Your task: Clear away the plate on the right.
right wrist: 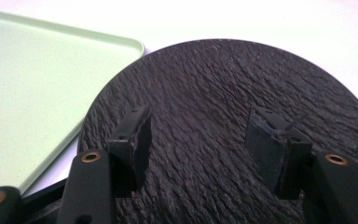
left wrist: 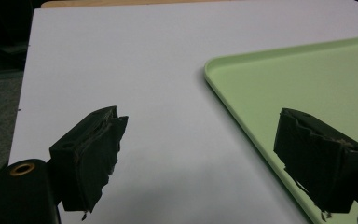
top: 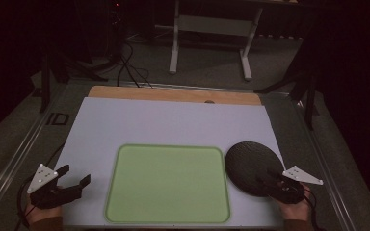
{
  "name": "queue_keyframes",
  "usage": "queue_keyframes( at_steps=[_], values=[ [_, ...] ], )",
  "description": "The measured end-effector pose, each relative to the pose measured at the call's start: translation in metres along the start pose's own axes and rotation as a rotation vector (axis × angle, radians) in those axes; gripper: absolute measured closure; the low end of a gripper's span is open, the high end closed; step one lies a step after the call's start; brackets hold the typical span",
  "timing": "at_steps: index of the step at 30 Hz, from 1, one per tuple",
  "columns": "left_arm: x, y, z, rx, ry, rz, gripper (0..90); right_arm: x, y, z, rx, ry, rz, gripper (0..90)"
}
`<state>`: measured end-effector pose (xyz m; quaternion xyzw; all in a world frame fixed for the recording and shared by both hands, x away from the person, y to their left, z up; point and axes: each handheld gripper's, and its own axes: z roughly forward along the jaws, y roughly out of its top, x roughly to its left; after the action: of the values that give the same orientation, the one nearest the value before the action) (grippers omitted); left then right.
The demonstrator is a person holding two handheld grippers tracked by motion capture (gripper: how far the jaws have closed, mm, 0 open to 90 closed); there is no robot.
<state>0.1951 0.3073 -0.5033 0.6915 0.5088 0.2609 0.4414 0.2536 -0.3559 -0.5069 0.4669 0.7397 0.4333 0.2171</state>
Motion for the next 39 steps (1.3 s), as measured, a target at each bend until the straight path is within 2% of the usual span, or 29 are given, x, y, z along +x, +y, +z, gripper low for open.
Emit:
queue_keyframes(
  at_steps=[4, 13, 17, 23, 28, 39],
  values=[
    [-0.002, 0.001, 0.002, 0.008, 0.0, 0.019, 14.8, 0.0, -0.001, -0.003, -0.002, -0.008, 0.018, 40.4],
    [-0.002, 0.0, 0.005, 0.015, -0.003, 0.014, 14.9, 0.007, -0.001, -0.004, -0.006, -0.015, 0.075, 40.5],
    [-0.003, 0.0, 0.005, 0.017, 0.0, 0.016, 14.9, 0.009, -0.003, -0.004, 0.005, -0.019, 0.123, 40.6],
    [-0.002, -0.001, 0.005, 0.014, 0.003, 0.008, 14.9, 0.01, -0.007, -0.01, -0.013, -0.014, 0.243, 41.8],
    [-0.003, -0.001, 0.006, 0.017, 0.0, 0.01, 14.9, 0.014, -0.012, -0.013, -0.033, 0.028, 0.36, 43.4],
    [-0.003, -0.001, 0.007, 0.017, -0.001, 0.011, 14.9, 0.019, -0.027, -0.019, -0.079, 0.082, 0.607, 43.2]
  ],
)
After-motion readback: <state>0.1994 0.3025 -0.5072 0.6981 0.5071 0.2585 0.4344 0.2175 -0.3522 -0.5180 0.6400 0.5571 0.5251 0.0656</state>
